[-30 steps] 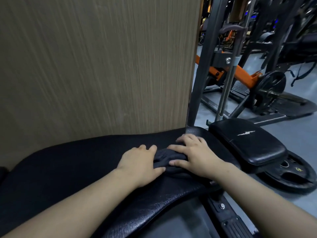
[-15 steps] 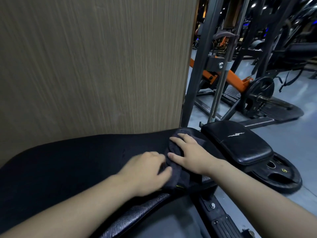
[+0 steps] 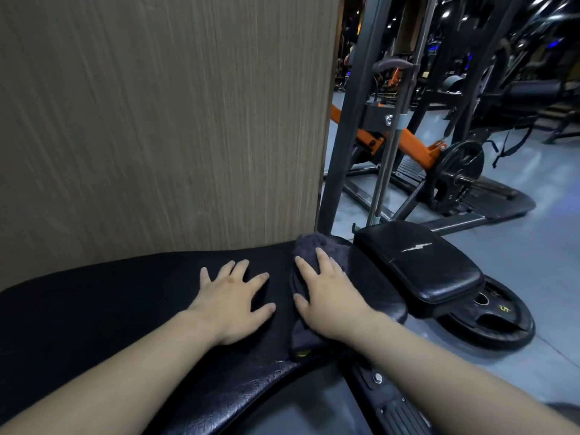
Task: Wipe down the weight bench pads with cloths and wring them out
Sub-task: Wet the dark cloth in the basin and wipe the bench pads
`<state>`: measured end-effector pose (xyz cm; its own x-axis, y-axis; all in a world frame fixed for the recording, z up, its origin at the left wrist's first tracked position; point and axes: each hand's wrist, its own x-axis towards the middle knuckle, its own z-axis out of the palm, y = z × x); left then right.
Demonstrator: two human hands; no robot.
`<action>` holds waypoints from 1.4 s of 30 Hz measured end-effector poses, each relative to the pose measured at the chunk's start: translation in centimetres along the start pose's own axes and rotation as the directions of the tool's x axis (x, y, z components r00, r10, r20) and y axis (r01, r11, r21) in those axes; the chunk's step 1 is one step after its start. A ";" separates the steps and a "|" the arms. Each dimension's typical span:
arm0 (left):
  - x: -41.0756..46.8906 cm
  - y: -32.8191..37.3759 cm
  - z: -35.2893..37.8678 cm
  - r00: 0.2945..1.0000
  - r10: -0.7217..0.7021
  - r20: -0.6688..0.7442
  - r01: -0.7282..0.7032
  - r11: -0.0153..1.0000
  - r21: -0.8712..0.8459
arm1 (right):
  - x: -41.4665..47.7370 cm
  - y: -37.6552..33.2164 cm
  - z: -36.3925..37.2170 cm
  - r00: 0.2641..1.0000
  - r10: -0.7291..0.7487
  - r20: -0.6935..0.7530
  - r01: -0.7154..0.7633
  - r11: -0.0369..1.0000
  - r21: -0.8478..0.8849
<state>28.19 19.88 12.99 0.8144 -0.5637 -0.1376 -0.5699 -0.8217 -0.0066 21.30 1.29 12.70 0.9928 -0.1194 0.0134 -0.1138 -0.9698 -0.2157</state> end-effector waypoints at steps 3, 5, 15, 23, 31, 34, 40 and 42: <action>0.0 -0.1 0.0 1.000 -0.007 -0.030 0.006 0.999 -0.036 | 0.0 5.3 -1.9 0.979 -0.191 0.075 0.188 0.981 0.050; 0.2 0.3 -0.3 0.999 -0.019 -0.036 0.016 0.997 -0.073 | 0.1 6.7 -2.5 0.978 -0.202 0.051 0.195 0.974 0.117; 1.2 3.2 0.2 0.999 -0.034 -0.008 0.032 0.991 -0.128 | 3.0 2.1 0.7 0.981 0.093 -0.172 -0.098 0.995 -0.019; 2.3 4.8 -0.4 0.998 -0.013 -0.056 0.008 0.997 -0.080 | 2.5 7.0 -1.2 0.973 -0.049 -0.224 0.051 0.999 0.002; 4.0 8.3 -0.5 0.995 0.077 -0.060 -0.082 0.992 -0.092 | 1.6 18.4 -5.4 0.881 0.145 -0.451 -0.121 0.989 0.082; 4.6 9.4 -0.7 0.995 0.095 -0.043 -0.099 0.990 -0.101 | 1.2 21.7 -5.1 0.891 0.213 -0.402 -0.212 0.976 0.046; 5.8 10.9 -1.2 0.993 0.114 -0.037 -0.117 0.990 -0.084 | 1.5 20.4 -4.8 0.926 0.314 -0.211 -0.355 0.913 -0.199; 6.1 11.3 -1.3 0.993 0.114 -0.035 -0.117 0.990 -0.081 | 1.6 18.7 -4.6 0.922 0.352 -0.160 -0.380 0.904 -0.197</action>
<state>26.86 7.09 13.35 0.7474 -0.6564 -0.1025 -0.6502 -0.7544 0.0896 20.58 -18.05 13.22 0.8690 -0.4861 0.0930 -0.4875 -0.8731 -0.0079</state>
